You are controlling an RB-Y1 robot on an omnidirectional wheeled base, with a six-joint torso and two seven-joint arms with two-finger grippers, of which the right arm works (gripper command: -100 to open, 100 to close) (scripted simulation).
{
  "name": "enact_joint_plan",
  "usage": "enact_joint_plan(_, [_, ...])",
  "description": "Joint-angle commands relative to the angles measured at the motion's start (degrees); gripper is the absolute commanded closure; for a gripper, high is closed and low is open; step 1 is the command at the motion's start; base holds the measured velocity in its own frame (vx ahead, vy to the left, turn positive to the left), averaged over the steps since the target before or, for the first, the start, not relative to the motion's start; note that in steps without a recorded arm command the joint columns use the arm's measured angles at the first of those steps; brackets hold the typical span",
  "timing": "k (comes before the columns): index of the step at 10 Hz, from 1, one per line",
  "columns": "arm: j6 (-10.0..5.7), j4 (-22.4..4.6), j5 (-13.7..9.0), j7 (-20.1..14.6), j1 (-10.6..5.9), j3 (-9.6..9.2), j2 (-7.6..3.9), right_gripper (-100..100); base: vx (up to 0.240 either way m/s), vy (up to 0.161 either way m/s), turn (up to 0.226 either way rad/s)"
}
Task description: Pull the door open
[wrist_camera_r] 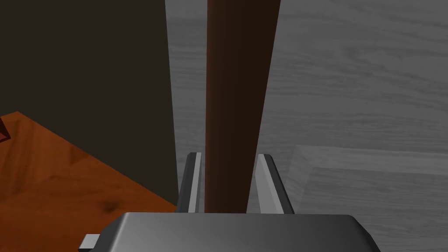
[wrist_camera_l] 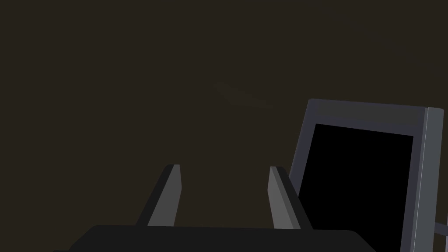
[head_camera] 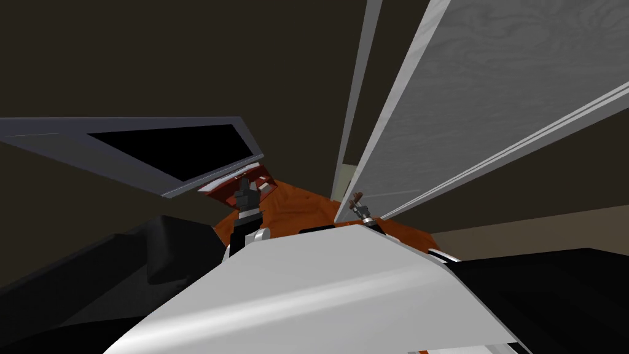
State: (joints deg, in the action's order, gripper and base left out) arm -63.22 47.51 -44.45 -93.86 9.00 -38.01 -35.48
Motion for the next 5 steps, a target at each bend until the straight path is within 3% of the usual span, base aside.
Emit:
enact_joint_plan(1, [-1.13,0.2,0.3,-0.8,0.79,-0.86,-0.96,100,-0.248,-0.081,0.128])
enact_joint_plan(2, [-0.6,0.2,0.3,-0.5,0.4,-0.6,-0.52,100,-0.113,-0.03,0.035])
enact_joint_plan(5, [-3.23,-1.0,0.7,-2.1,1.06,-2.54,-1.54,100,-0.217,-0.046,0.165])
